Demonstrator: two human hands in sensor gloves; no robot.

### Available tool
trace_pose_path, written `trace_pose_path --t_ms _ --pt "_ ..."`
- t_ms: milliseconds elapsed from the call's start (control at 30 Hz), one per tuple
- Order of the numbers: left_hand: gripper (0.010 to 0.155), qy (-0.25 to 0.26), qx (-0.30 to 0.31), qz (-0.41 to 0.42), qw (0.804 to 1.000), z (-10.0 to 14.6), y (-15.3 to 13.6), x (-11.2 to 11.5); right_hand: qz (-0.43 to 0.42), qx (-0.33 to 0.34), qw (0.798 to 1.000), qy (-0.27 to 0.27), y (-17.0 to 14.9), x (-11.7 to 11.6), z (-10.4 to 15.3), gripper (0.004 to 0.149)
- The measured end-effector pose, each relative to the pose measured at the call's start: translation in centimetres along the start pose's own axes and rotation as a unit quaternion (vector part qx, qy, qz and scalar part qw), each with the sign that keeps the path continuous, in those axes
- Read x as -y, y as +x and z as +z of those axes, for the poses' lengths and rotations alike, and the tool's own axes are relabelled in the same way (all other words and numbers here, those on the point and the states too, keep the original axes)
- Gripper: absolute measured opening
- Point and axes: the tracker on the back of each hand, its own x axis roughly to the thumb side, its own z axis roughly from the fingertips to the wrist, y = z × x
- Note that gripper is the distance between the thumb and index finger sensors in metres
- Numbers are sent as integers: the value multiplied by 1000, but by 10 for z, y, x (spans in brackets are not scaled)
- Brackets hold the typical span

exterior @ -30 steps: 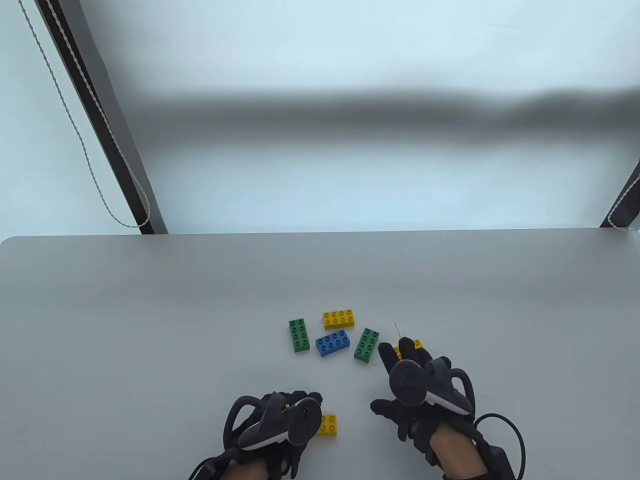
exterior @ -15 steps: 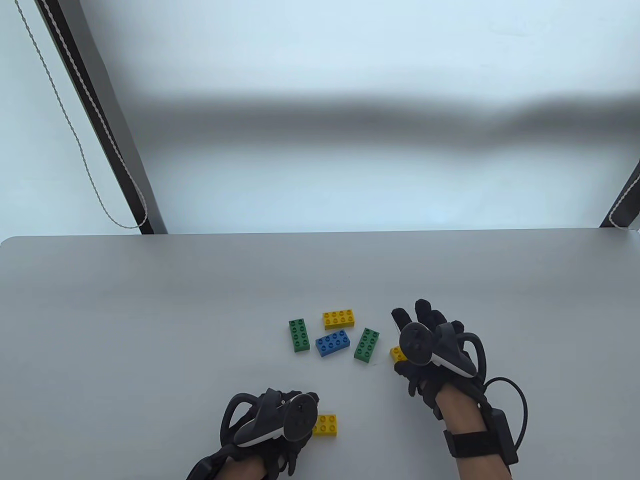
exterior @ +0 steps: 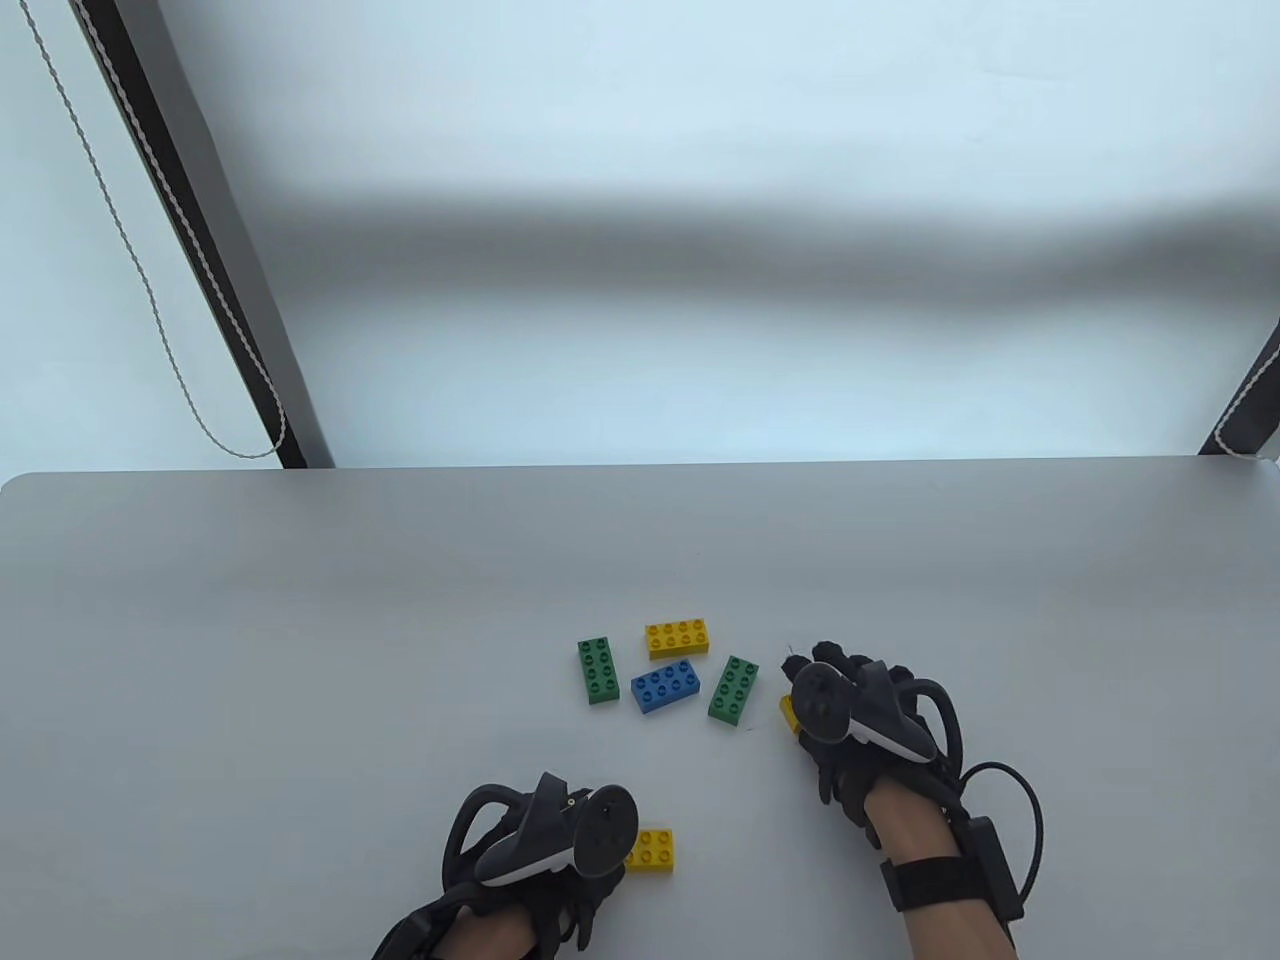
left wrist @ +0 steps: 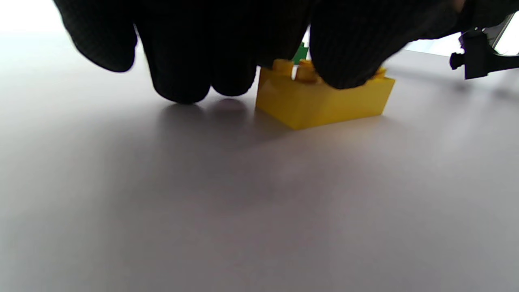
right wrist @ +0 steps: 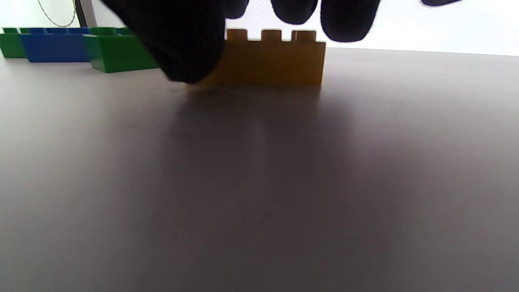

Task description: Stack lego bricks

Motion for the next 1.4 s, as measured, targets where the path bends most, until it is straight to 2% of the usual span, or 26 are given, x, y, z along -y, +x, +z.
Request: trace_pose_path --t_ms 67,300,533,833,1100,1400 --pt "64 2 0 -2 1000 0 0 0 2 1 1000 -13 1 1 0 74" --pt "64 0 -1 0 1000 0 0 0 18 0 1000 -3 3 -6 -2 70" --pt "64 -4 -3 -1 1000 -1 0 -1 23 -2 1000 -17 2 -5 -2 66" --pt "62 -6 -3 -2 1000 -1 1 0 29 5 999 -23 3 -5 -2 68" --pt "62 -6 -2 -1 1000 -1 0 1 -2 25 998 -49 13 17 7 70" --pt "62 -6 -2 1 1000 -1 0 1 -21 71 997 -38 35 35 28 72"
